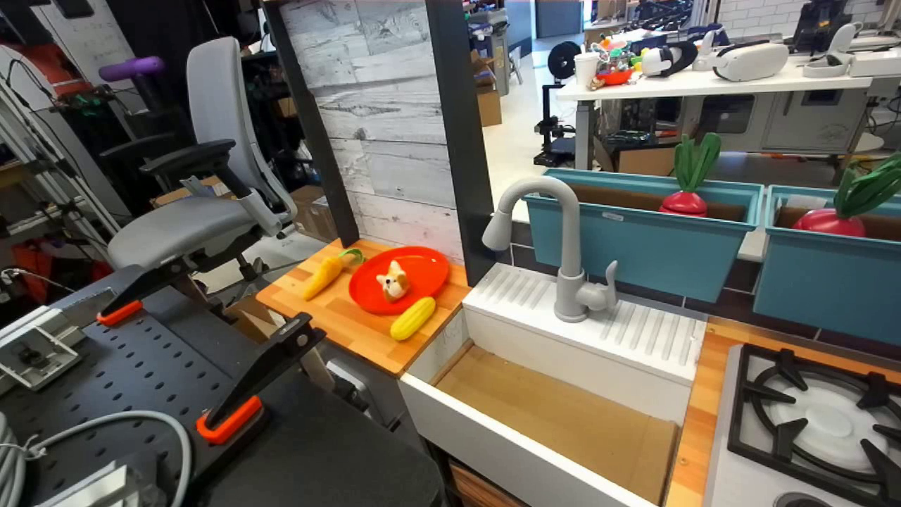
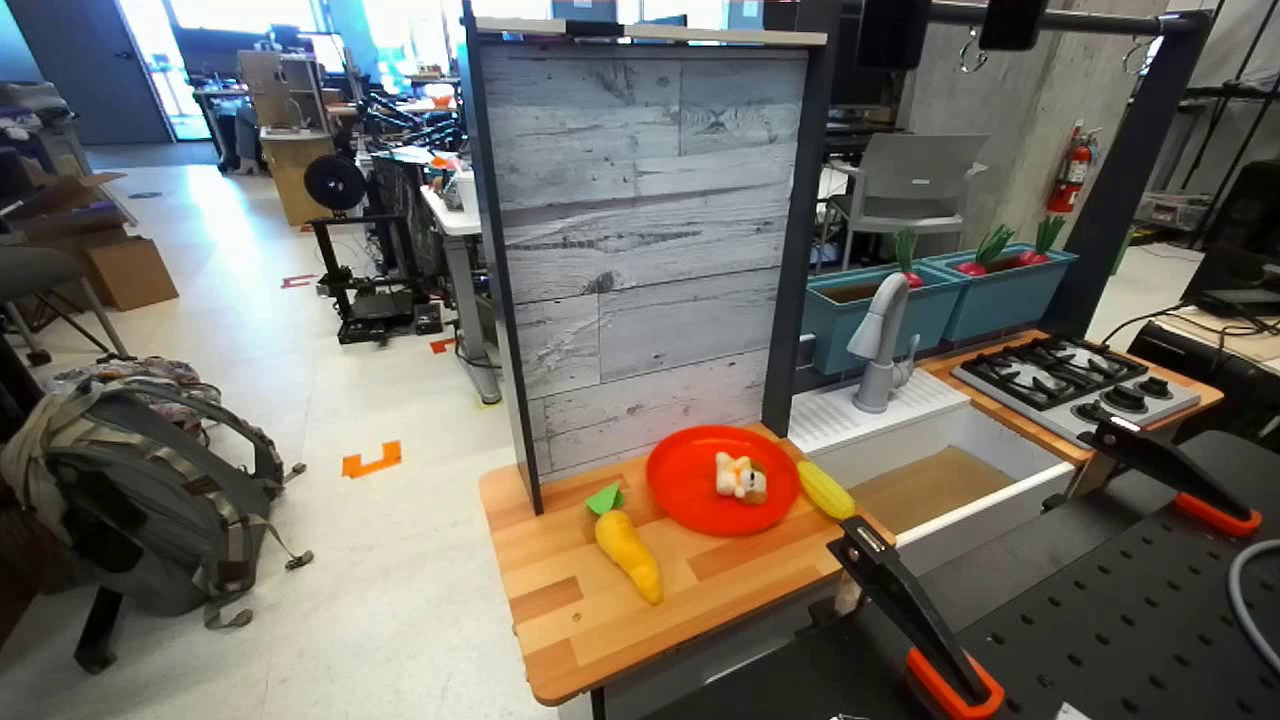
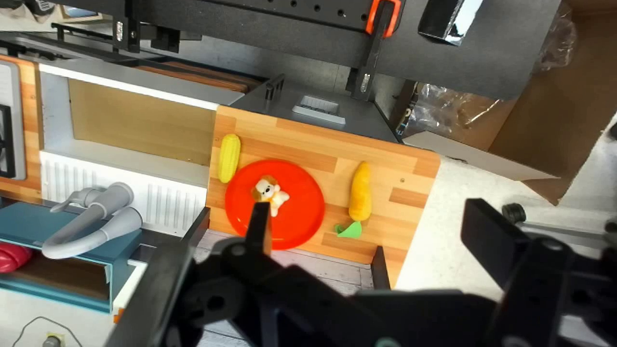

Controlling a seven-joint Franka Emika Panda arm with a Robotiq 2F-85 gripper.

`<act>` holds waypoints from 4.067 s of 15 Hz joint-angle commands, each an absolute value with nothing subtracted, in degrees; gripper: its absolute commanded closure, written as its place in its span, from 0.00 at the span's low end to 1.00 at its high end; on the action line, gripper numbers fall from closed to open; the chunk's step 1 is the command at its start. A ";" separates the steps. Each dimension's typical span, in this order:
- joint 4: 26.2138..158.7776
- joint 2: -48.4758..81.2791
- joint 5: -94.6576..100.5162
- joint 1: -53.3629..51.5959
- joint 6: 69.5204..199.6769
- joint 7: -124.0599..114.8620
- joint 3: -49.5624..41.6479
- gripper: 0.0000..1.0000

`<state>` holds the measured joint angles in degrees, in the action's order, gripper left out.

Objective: Move the tap nozzle to the right

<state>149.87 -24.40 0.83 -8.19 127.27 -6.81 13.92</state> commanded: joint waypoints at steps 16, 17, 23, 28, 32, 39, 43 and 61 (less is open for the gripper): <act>143.67 -8.69 -3.83 -0.15 154.79 -6.81 0.63 0.00; 142.83 -7.09 -5.65 0.01 156.15 -5.78 -0.52 0.00; 138.07 1.25 -18.31 1.02 159.81 2.47 -4.85 0.00; 132.27 8.44 -29.79 3.98 157.86 10.64 -5.31 0.00; 128.20 13.92 -33.79 6.64 157.78 13.10 -5.04 0.00; 121.10 24.62 -34.31 8.41 159.52 11.24 -4.77 0.00; 117.28 29.72 -32.10 11.74 159.19 7.17 -1.42 0.00; 108.50 41.12 -25.52 12.48 152.84 -7.15 -1.49 0.00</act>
<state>111.17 39.46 -27.52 12.72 155.11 -4.35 -1.21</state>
